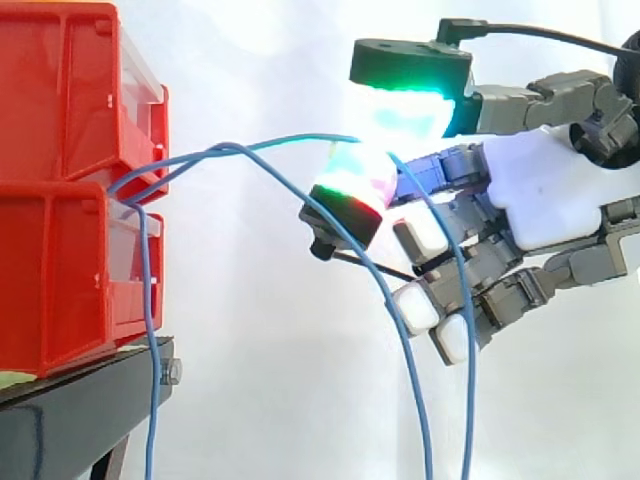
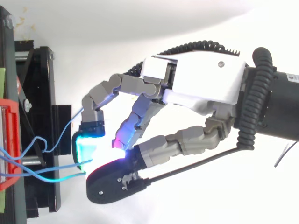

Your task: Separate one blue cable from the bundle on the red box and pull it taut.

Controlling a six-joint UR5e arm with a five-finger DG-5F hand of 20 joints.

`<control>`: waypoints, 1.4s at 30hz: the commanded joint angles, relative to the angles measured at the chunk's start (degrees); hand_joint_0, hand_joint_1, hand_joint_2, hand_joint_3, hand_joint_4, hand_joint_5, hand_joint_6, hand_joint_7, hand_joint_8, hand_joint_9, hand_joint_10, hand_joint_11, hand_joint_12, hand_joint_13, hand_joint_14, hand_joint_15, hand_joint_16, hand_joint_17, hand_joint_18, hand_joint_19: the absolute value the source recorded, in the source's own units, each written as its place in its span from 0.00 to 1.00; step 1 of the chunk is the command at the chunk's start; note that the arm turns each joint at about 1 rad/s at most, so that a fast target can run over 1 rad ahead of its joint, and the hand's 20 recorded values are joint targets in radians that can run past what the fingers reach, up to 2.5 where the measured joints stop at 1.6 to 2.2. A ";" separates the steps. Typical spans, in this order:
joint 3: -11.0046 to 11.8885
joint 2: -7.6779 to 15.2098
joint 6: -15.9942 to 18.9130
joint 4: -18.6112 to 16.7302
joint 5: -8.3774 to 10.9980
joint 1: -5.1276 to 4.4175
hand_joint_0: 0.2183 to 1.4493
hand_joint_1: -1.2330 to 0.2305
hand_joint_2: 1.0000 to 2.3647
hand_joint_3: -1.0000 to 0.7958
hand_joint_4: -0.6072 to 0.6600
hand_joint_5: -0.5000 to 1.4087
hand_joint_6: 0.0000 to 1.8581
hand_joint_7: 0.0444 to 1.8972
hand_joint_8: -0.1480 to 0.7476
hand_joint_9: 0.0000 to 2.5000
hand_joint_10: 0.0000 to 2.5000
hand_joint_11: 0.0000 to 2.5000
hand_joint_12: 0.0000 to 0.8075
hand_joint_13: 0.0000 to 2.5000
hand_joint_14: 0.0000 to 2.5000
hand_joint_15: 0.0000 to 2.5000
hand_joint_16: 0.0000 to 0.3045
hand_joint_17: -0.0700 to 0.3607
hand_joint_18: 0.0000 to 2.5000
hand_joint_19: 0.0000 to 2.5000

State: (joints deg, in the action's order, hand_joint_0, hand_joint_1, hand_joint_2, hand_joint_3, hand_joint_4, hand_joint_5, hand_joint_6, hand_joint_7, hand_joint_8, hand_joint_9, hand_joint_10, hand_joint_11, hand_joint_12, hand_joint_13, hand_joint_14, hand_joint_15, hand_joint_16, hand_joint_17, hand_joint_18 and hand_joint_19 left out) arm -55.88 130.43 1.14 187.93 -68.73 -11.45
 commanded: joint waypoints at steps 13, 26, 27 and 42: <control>-2.84 0.00 0.00 -0.02 0.17 -0.68 0.29 0.21 0.09 0.56 0.33 0.27 0.45 0.55 0.37 0.44 0.00 0.00 0.43 0.37 0.00 0.13 0.16 0.42 0.36 0.13; -10.75 0.00 1.58 -4.50 0.61 -1.65 0.31 0.22 0.00 0.56 0.34 0.26 0.45 0.51 0.38 0.31 0.00 0.00 0.46 0.28 0.00 0.06 0.16 0.42 0.27 0.07; -11.19 0.09 1.58 -5.29 0.61 -1.65 0.31 0.22 0.00 0.56 0.34 0.26 0.45 0.51 0.38 0.31 0.00 0.00 0.47 0.28 0.00 0.06 0.16 0.42 0.26 0.07; -12.68 0.00 0.70 -11.00 0.61 -2.09 0.31 0.22 0.00 0.56 0.36 0.26 0.45 0.50 0.39 0.31 0.00 0.00 0.45 0.28 0.00 0.08 0.17 0.43 0.26 0.09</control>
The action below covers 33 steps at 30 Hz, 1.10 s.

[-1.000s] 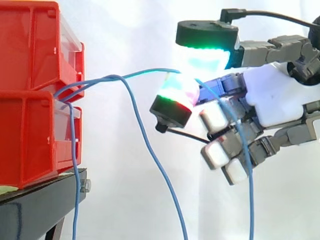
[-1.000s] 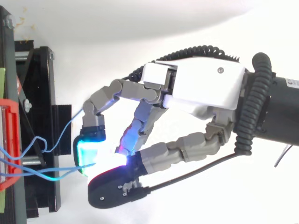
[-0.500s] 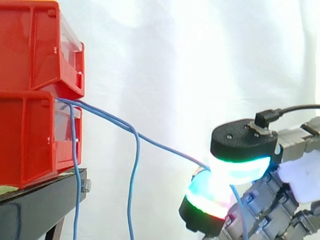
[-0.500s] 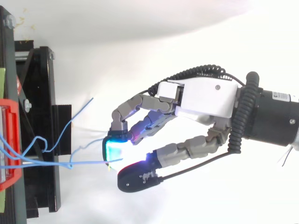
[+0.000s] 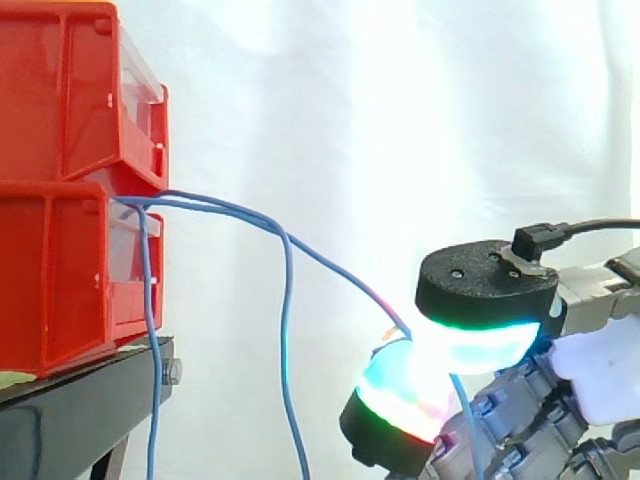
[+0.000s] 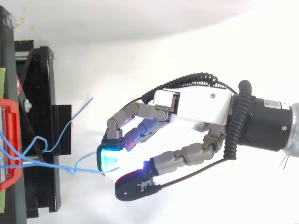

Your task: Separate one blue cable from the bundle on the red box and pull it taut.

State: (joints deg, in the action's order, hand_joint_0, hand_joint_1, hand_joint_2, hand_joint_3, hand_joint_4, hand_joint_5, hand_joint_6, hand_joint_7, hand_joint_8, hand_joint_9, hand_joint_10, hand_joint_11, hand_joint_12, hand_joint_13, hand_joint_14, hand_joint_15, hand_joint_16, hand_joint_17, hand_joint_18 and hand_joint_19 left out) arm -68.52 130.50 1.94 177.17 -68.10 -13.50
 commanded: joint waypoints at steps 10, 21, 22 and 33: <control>-0.03 0.02 -0.09 -0.34 -0.01 -0.03 0.30 0.23 0.00 0.55 0.37 0.26 0.46 0.50 0.40 0.32 0.00 0.00 0.45 0.29 0.00 0.09 0.17 0.43 0.26 0.10; -0.03 0.02 -0.09 -0.34 -0.01 -0.03 0.31 0.23 0.00 0.54 0.38 0.26 0.46 0.50 0.40 0.33 0.00 0.00 0.45 0.30 0.00 0.10 0.17 0.43 0.27 0.10; -0.03 0.02 -0.09 -0.34 -0.01 -0.03 0.30 0.23 0.00 0.55 0.38 0.26 0.46 0.50 0.40 0.33 0.00 0.00 0.45 0.30 0.00 0.10 0.17 0.43 0.27 0.10; -0.12 0.02 -0.09 -0.34 -0.01 -0.03 0.30 0.23 0.00 0.54 0.38 0.26 0.46 0.50 0.41 0.34 0.00 0.00 0.45 0.30 0.00 0.11 0.17 0.43 0.28 0.11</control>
